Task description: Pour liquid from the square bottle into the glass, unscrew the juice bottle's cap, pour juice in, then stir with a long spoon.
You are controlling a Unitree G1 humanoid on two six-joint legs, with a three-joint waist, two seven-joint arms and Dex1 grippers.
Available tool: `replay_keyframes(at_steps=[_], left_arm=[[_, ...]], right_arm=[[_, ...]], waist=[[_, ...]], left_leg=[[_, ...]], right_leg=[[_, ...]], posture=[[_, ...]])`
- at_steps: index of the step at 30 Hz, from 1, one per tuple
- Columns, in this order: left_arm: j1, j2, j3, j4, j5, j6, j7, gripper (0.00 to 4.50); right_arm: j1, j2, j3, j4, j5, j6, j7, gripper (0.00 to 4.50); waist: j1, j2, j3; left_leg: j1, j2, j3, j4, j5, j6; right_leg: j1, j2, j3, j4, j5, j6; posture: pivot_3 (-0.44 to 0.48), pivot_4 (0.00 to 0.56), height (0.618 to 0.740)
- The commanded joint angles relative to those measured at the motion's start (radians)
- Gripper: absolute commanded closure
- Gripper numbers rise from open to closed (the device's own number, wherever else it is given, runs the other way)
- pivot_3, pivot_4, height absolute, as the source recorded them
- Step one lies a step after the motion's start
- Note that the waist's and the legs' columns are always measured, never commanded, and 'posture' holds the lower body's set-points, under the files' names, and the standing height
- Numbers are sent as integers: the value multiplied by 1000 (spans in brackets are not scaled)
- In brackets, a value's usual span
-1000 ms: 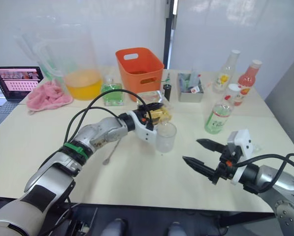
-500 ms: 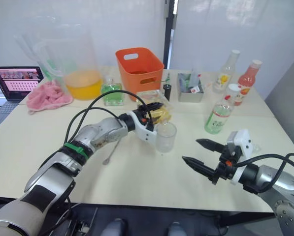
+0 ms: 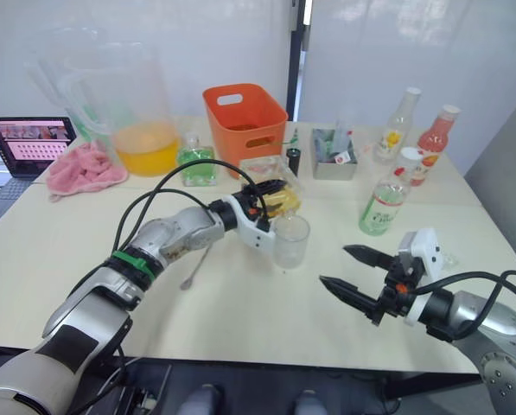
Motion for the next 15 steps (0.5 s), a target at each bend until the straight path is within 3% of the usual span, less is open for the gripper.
replay_keyframes(at_steps=[1,15], left_arm=[[-61,-1,22,-70,-11,-3,56,1678],[-60,13,2,-85,17,-26,87,1678]], right_arm=[[-1,3,-11,-14,17,-16,4,14],[-3,3,-10,-12,22,-7,-8,14]], waist=[[0,0,0],[0,0,0]], left_leg=[[0,0,0,0,0,0],[0,0,0,0,0,0]], right_leg=[[0,0,0,0,0,0],[0,0,0,0,1,-1]], posture=[[0,150,740],[0,150,740]])
